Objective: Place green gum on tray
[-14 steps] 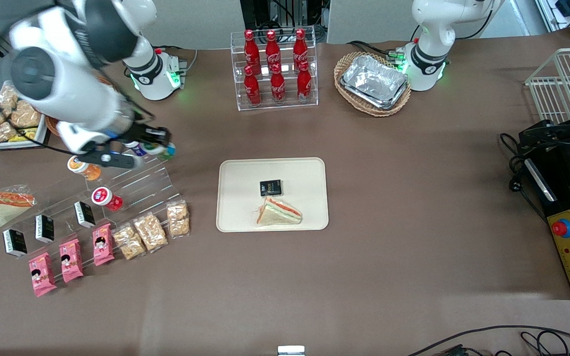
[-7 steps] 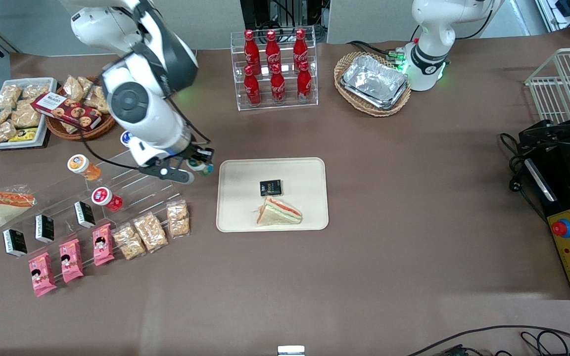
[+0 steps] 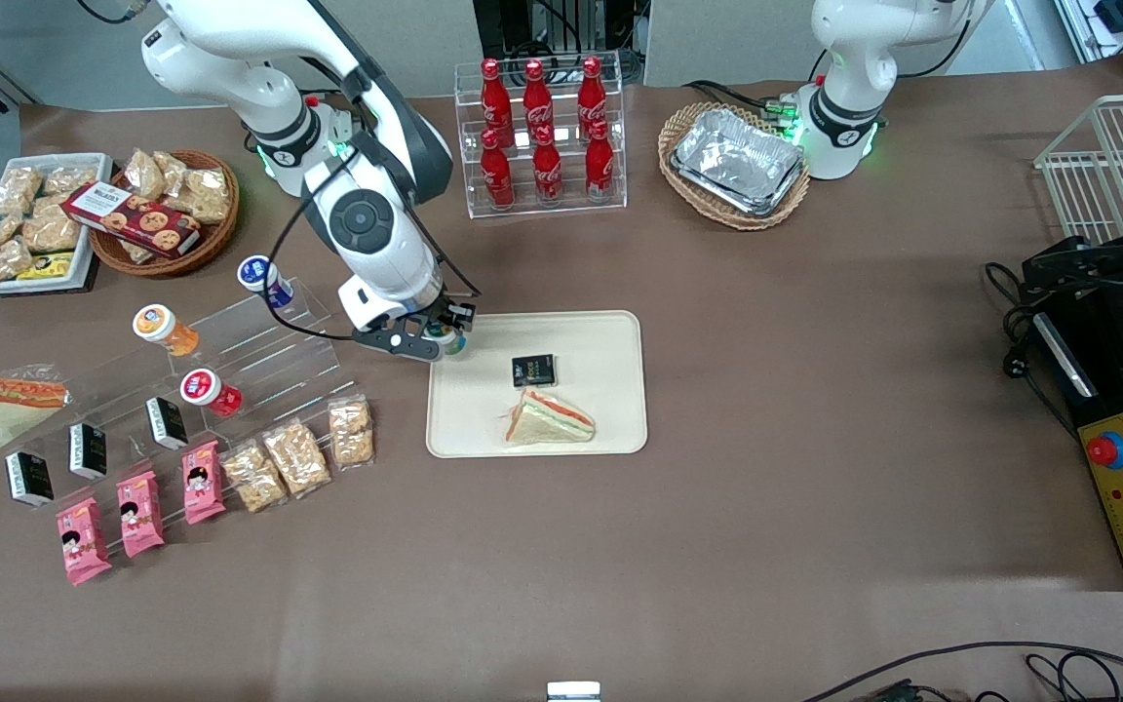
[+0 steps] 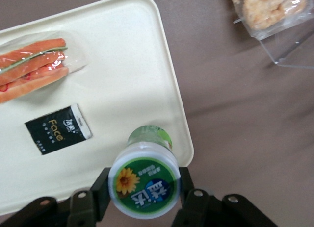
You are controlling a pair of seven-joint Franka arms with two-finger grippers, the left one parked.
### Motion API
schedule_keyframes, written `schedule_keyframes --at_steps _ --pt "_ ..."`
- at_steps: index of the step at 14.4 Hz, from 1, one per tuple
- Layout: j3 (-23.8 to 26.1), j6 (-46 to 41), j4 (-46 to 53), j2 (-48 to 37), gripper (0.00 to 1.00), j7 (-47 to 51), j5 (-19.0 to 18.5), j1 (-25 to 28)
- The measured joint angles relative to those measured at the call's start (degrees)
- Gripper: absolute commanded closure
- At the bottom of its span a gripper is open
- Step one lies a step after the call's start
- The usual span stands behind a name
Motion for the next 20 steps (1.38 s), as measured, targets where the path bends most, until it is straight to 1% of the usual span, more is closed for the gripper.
schedule_keyframes --at_steps 4,6,7,8,9,10,11,12,16,17,18,20 --pt "0.0 6.9 -1.6 3.7 0.86 0.0 0.0 0.8" --pt "0.0 9.2 -1.9 5.4 0.83 0.0 0.0 1.1" --pt "0.0 10.0 -1.9 6.0 0.71 0.1 0.0 1.2" --pt "0.0 10.6 -1.9 6.4 0.56 0.1 0.0 1.3" --pt "0.0 10.8 -1.9 6.7 0.37 0.2 0.0 1.3" --pt "0.0 11.0 -1.9 6.7 0.24 0.4 0.0 1.3" --pt "-0.1 11.0 -1.9 6.7 0.21 0.6 0.0 1.3" --pt "-0.1 11.1 -1.9 6.7 0.16 0.8 0.0 1.3" --pt "-0.3 11.2 -1.7 6.6 0.13 1.5 0.0 1.3" --pt "-0.4 11.2 -1.6 6.6 0.11 1.5 0.0 1.3" --pt "-0.6 11.2 -1.5 6.5 0.06 1.6 0.0 1.3" --pt "-0.8 11.2 -1.1 6.3 0.06 1.6 0.0 1.1"
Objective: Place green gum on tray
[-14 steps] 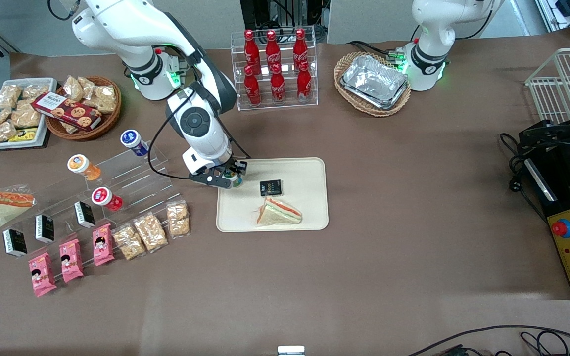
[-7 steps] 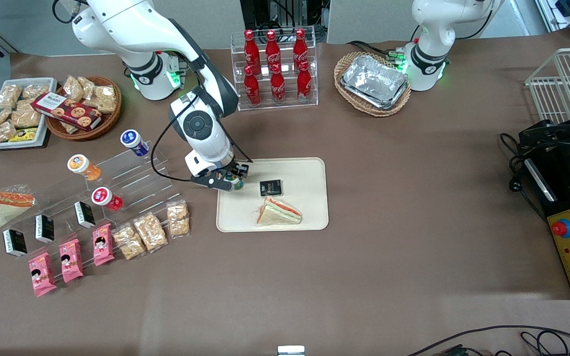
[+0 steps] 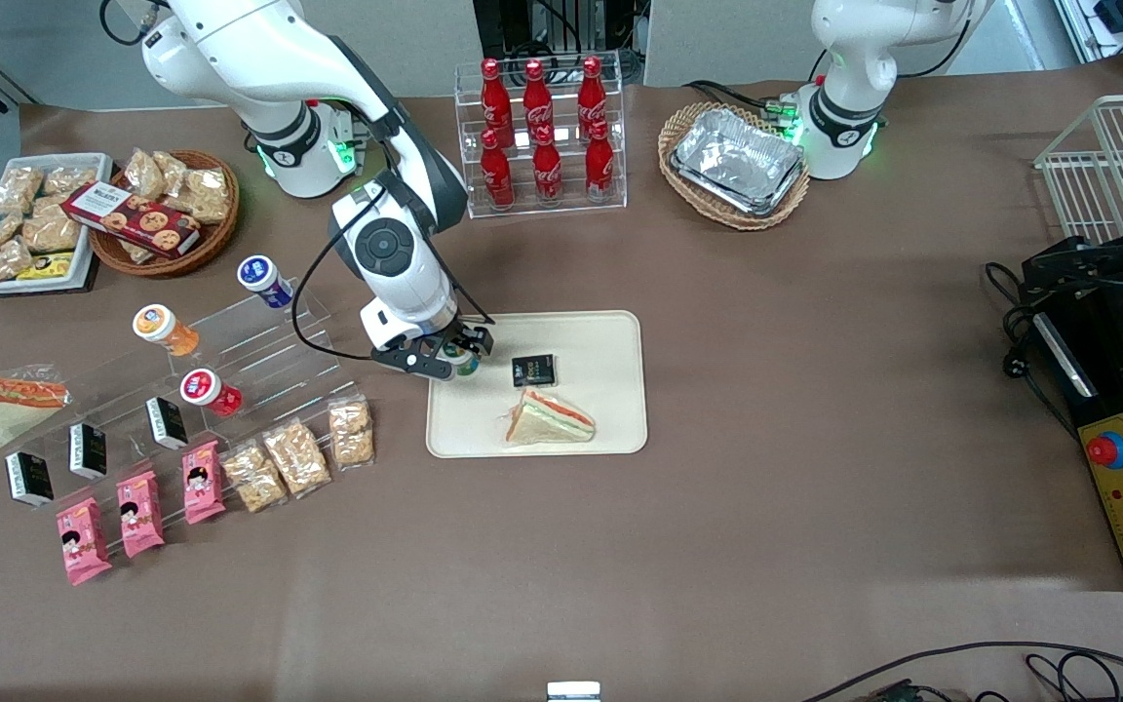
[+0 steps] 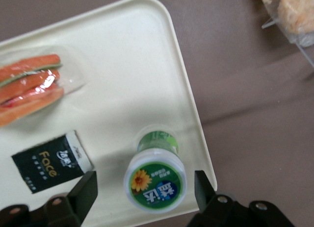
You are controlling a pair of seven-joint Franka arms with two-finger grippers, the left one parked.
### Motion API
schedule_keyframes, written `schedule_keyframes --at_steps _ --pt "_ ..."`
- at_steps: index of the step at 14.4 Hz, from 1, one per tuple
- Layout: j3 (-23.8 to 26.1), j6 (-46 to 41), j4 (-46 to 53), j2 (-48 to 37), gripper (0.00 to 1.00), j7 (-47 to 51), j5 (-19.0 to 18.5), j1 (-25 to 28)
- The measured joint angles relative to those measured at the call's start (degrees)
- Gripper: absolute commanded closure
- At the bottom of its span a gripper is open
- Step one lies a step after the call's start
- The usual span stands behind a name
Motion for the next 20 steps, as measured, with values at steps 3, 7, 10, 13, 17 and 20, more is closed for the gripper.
schedule_keyframes --at_steps 3,7,10,13,17,20 --pt "-1.1 -2.3 0.5 -2.4 0.05 -4.4 -0.1 -0.9" --pt "-2.0 -13.7 2.3 -9.9 0.04 -16.3 -0.1 -8.4" --pt "-2.3 -23.5 6.0 -13.6 0.03 -24.1 -0.1 -14.2" --pt "-2.5 -29.3 9.1 -16.0 0.02 -29.6 -0.1 -19.4" --pt "-3.8 -36.0 12.9 -19.6 0.00 -33.6 -0.1 -22.4" --pt "-7.8 -46.4 21.4 -20.9 0.00 -36.9 -0.1 -22.9"
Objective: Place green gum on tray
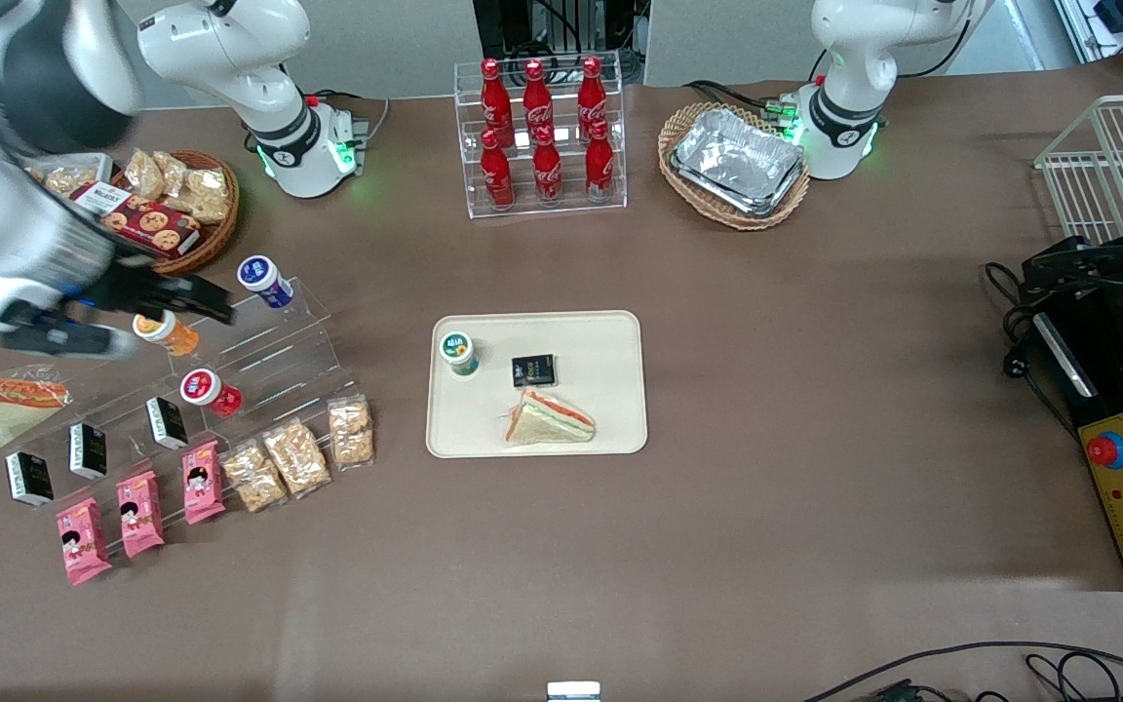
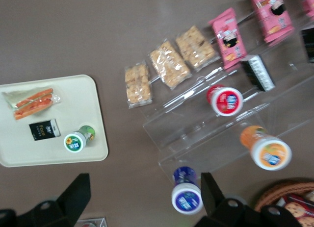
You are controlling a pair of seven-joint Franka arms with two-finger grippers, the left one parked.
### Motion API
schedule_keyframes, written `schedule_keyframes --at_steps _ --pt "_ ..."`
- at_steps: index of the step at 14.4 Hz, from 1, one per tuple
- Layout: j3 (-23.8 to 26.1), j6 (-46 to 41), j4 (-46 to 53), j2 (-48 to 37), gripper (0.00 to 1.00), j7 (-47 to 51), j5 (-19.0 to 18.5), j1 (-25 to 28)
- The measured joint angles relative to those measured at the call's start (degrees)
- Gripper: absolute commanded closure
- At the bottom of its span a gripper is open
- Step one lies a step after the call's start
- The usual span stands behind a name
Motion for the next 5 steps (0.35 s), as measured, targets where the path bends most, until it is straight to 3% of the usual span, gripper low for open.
schedule_keyframes --at_steps 3,5 --pt "-3.7 -3.8 5.0 0.0 0.00 -3.2 -0.8 -0.2" --pt "-4.0 -5.3 7.0 0.2 0.00 -4.4 -3.3 -0.3"
